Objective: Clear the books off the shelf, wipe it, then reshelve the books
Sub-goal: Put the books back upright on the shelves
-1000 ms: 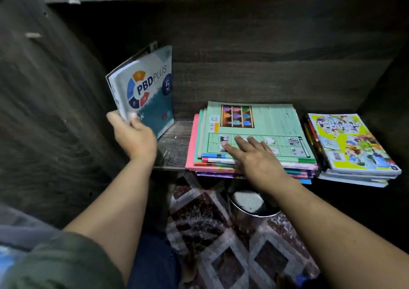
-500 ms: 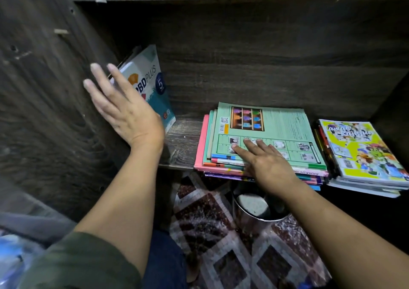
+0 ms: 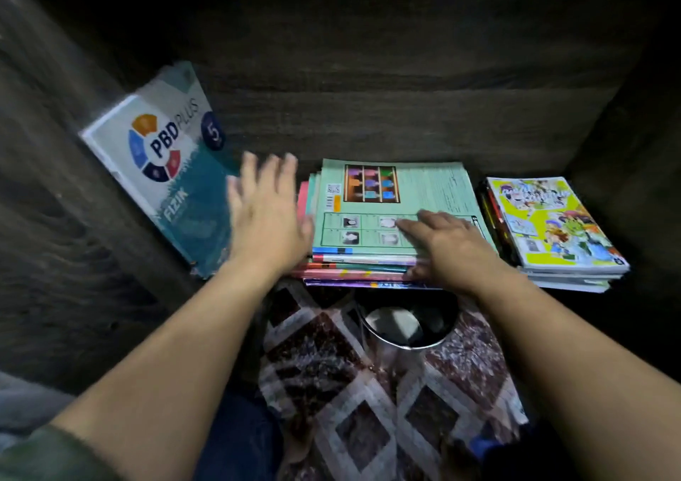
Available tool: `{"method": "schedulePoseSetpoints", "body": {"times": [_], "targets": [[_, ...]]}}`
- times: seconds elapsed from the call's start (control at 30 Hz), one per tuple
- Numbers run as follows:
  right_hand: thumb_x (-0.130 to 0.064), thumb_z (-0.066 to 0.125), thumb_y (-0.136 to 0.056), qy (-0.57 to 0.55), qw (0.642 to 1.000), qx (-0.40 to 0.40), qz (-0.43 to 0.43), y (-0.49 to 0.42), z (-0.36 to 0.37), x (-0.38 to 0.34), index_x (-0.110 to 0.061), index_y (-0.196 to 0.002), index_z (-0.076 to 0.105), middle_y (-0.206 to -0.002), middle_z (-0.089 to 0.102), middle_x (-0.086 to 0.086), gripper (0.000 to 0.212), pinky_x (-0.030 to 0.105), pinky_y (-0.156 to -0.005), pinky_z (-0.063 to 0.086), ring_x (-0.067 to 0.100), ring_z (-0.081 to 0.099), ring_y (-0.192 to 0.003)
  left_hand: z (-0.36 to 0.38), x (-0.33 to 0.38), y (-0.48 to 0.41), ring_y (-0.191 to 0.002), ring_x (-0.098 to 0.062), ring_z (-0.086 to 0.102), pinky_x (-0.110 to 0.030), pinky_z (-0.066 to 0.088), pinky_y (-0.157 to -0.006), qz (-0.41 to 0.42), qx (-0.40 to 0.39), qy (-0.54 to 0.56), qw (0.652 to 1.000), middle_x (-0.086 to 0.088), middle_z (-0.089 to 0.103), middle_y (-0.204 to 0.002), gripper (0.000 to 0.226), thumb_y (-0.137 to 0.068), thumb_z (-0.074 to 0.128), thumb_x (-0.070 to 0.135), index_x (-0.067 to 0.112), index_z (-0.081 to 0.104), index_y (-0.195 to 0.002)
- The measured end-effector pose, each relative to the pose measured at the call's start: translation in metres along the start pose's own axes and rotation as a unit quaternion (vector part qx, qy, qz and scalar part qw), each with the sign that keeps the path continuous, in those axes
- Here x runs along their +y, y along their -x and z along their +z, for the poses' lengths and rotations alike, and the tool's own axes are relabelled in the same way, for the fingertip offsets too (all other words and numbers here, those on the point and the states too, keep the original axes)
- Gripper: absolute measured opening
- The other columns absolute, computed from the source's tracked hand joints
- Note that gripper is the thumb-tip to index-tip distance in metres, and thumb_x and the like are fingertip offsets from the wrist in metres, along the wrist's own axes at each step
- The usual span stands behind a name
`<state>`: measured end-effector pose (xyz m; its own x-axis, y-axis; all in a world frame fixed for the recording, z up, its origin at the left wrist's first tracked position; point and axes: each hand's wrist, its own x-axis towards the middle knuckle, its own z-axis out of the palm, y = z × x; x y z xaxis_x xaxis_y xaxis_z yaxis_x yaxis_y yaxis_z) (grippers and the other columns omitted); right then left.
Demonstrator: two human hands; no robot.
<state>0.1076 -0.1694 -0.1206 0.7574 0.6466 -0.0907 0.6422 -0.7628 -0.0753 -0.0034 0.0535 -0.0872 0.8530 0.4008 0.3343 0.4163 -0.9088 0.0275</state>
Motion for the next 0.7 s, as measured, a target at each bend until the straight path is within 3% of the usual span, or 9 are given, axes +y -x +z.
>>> {"method": "schedulePoseSetpoints", "body": {"times": [0.1, 0.17, 0.27, 0.43, 0.53, 0.6, 0.7], "targets": [[-0.059, 0.069, -0.077, -0.004, 0.998, -0.032, 0.047, 0.003, 0.0, 0.012, -0.047, -0.149, 0.011, -0.16, 0.012, -0.001, 0.093, 0.057, -0.114, 0.016, 0.034, 0.013, -0.145, 0.021, 0.02, 0.006, -0.148, -0.022, 0.011, -0.043, 0.01, -0.121, 0.152, -0.136, 0.068, 0.977, -0.002, 0.023, -0.159, 0.07, -0.092, 0.056, 0.045, 0.023, 0.027, -0.152], [-0.057, 0.067, -0.081, -0.017, 0.997, -0.056, 0.048, 0.003, -0.001, 0.014, -0.049, -0.149, 0.007, -0.162, 0.005, -0.004, 0.091, 0.062, -0.113, 0.014, 0.036, 0.007, -0.146, 0.031, 0.034, 0.009, -0.147, -0.019, 0.018, -0.036, 0.014, -0.121, 0.196, -0.165, 0.093, 0.962, 0.0, 0.027, -0.158, 0.064, -0.093, 0.056, 0.045, 0.024, 0.034, -0.149], [-0.052, 0.062, -0.087, -0.019, 0.997, -0.061, 0.038, 0.004, -0.004, 0.013, -0.048, -0.15, 0.009, -0.162, 0.006, -0.006, 0.083, 0.059, -0.114, 0.016, 0.036, 0.01, -0.146, 0.038, 0.049, 0.01, -0.145, -0.016, 0.022, -0.03, 0.02, -0.116, 0.203, -0.176, 0.113, 0.957, 0.002, 0.028, -0.158, 0.059, -0.096, 0.054, 0.041, 0.026, 0.033, -0.149], [-0.052, 0.064, -0.085, -0.009, 1.0, 0.005, 0.004, 0.005, -0.003, 0.019, -0.042, -0.148, 0.028, -0.155, 0.031, -0.005, 0.072, 0.042, -0.109, 0.034, 0.027, 0.034, -0.138, 0.037, 0.054, 0.008, -0.146, -0.02, 0.022, -0.031, 0.02, -0.115, 0.224, -0.185, 0.074, 0.954, -0.002, 0.026, -0.159, 0.055, -0.101, 0.043, 0.04, 0.027, 0.027, -0.152], [-0.056, 0.065, -0.082, -0.006, 0.999, 0.015, 0.05, 0.006, -0.005, 0.03, -0.045, -0.145, 0.032, -0.149, 0.037, -0.005, 0.072, 0.048, -0.107, 0.034, 0.026, 0.035, -0.136, 0.035, 0.057, 0.009, -0.141, -0.026, 0.033, -0.038, 0.026, -0.114, 0.222, -0.169, 0.066, 0.958, -0.008, 0.035, -0.154, 0.048, -0.103, 0.039, 0.034, 0.021, 0.03, -0.149], [-0.043, 0.064, -0.086, -0.026, 0.997, 0.026, 0.07, 0.006, -0.004, 0.036, -0.046, -0.142, 0.036, -0.142, 0.041, 0.003, 0.062, 0.051, -0.104, 0.038, 0.034, 0.039, -0.129, 0.034, 0.06, 0.009, -0.132, -0.028, 0.043, -0.04, 0.035, -0.109, 0.218, -0.152, 0.053, 0.962, -0.009, 0.044, -0.147, 0.045, -0.103, 0.038, 0.032, 0.019, 0.034, -0.145], [-0.032, 0.065, -0.087, -0.043, 0.993, 0.098, 0.054, 0.006, -0.007, 0.034, -0.04, -0.134, 0.051, -0.127, 0.055, 0.002, 0.049, 0.042, -0.094, 0.045, 0.033, 0.046, -0.117, 0.028, 0.065, 0.01, -0.12, -0.027, 0.052, -0.04, 0.042, -0.101, 0.193, -0.112, 0.056, 0.973, -0.007, 0.053, -0.134, 0.042, -0.098, 0.044, 0.028, 0.017, 0.039, -0.139]]}}
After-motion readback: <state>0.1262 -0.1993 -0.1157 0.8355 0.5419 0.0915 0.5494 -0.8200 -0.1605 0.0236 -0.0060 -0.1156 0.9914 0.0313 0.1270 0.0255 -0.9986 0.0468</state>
